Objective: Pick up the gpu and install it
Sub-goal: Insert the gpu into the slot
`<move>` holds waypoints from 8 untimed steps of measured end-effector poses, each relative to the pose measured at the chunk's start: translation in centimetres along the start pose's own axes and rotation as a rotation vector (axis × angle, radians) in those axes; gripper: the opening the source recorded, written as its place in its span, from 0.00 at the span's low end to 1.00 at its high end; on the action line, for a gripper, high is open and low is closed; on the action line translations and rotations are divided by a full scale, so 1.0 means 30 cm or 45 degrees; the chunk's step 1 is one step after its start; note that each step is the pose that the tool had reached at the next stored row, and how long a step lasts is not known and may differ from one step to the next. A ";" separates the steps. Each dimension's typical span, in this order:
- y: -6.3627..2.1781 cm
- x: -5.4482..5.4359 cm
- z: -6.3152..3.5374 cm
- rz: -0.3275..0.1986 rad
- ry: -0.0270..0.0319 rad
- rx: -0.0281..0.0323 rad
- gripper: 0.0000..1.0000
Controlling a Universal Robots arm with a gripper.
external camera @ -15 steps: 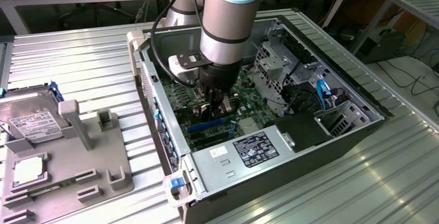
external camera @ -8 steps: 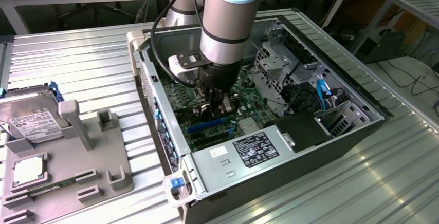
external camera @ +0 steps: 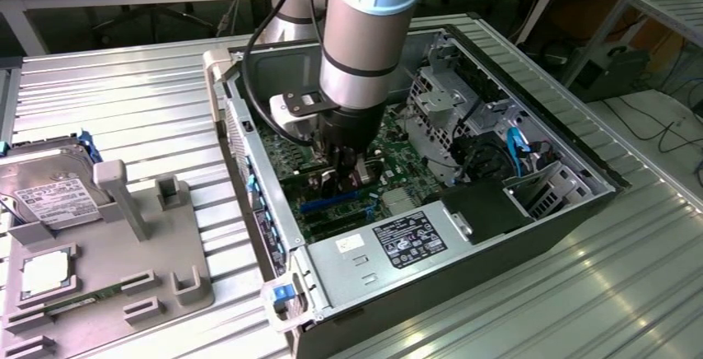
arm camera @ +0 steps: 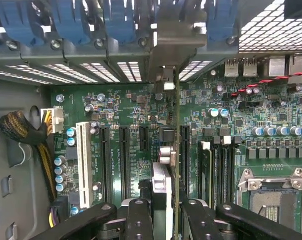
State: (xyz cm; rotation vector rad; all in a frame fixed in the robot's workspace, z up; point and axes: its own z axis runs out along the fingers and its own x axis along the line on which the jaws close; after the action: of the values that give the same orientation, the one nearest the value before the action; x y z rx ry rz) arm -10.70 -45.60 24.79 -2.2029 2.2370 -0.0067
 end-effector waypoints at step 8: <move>0.000 0.000 0.007 0.000 0.0002 -0.0001 0.28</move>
State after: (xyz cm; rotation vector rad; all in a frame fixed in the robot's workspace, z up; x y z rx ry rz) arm -10.70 -45.60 24.59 -2.2029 2.2371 -0.0067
